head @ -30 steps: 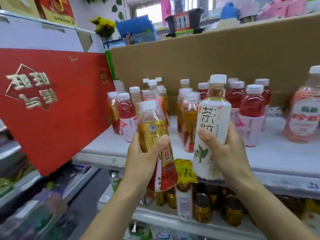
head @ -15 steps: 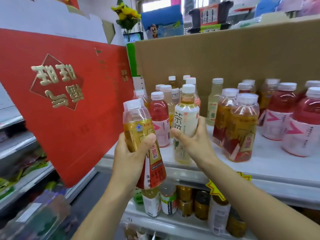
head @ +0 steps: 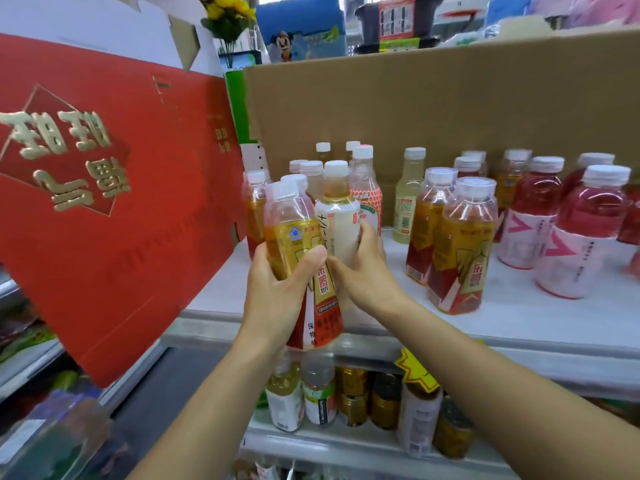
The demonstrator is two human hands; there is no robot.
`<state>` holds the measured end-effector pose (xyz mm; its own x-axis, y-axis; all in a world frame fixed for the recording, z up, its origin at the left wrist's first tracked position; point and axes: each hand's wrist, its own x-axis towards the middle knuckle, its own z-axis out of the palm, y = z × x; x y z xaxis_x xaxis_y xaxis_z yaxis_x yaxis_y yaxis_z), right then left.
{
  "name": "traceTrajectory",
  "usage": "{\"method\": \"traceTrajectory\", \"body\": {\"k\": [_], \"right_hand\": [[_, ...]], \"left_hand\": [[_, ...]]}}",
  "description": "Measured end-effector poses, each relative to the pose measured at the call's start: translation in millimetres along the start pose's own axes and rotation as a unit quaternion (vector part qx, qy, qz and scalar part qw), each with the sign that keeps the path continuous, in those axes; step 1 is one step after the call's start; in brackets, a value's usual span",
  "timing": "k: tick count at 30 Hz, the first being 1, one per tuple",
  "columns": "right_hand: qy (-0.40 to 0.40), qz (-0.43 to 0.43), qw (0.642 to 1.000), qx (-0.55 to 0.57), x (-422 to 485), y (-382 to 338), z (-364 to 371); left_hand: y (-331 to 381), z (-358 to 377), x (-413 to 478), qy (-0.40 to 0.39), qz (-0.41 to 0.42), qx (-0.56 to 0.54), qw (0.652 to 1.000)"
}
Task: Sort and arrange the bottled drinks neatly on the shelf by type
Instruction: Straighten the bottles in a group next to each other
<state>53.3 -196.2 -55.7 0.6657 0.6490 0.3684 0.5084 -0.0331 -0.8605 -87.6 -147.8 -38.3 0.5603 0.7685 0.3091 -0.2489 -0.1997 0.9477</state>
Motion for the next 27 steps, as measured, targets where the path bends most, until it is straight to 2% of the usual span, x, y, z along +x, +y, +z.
{"method": "traceTrajectory", "body": {"k": [3, 4, 7, 9, 13, 16, 19, 21, 23, 27], "right_hand": [[0.018, -0.053, 0.998, 0.028, -29.7, -12.0, -30.4], [-0.004, -0.061, 0.997, 0.057, -41.8, -16.8, -41.0], [-0.136, -0.065, 0.982, 0.11, -76.8, -32.0, -66.5], [-0.163, -0.07, 0.979, 0.098, -88.4, -30.9, -81.3], [-0.078, -0.068, 0.992, 0.073, -98.4, -19.9, -122.0], [0.0, -0.071, 0.993, 0.093, -107.1, -10.7, -156.3], [0.086, -0.062, 0.99, 0.088, -109.0, 2.7, -188.8], [0.117, -0.04, 0.989, 0.082, -101.3, 16.0, -208.0], [0.118, -0.015, 0.99, 0.072, -89.1, 30.5, -220.1], [0.101, -0.001, 0.994, 0.039, -63.3, 60.0, -217.5]], "left_hand": [[2.9, 8.3, -10.3, -0.028, 0.006, -0.004, 1.0], [5.5, 12.7, -15.4, -0.039, 0.01, -0.011, 0.999], [11.4, 33.5, -29.8, -0.078, 0.015, -0.051, 0.996], [14.9, 52.2, -38.8, -0.108, 0.003, -0.079, 0.991], [15.5, 92.8, -46.4, -0.176, -0.008, -0.092, 0.98], [10.4, 122.3, -42.2, -0.218, 0.015, -0.055, 0.974], [0.7, 146.8, -32.7, -0.18, 0.055, 0.027, 0.982], [-7.7, 158.2, -24.8, -0.142, 0.042, 0.089, 0.985], [-13.8, 168.6, -20.9, -0.118, 0.027, 0.128, 0.984], [-16.4, 189.6, -21.4, -0.091, 0.049, 0.128, 0.986]]}}
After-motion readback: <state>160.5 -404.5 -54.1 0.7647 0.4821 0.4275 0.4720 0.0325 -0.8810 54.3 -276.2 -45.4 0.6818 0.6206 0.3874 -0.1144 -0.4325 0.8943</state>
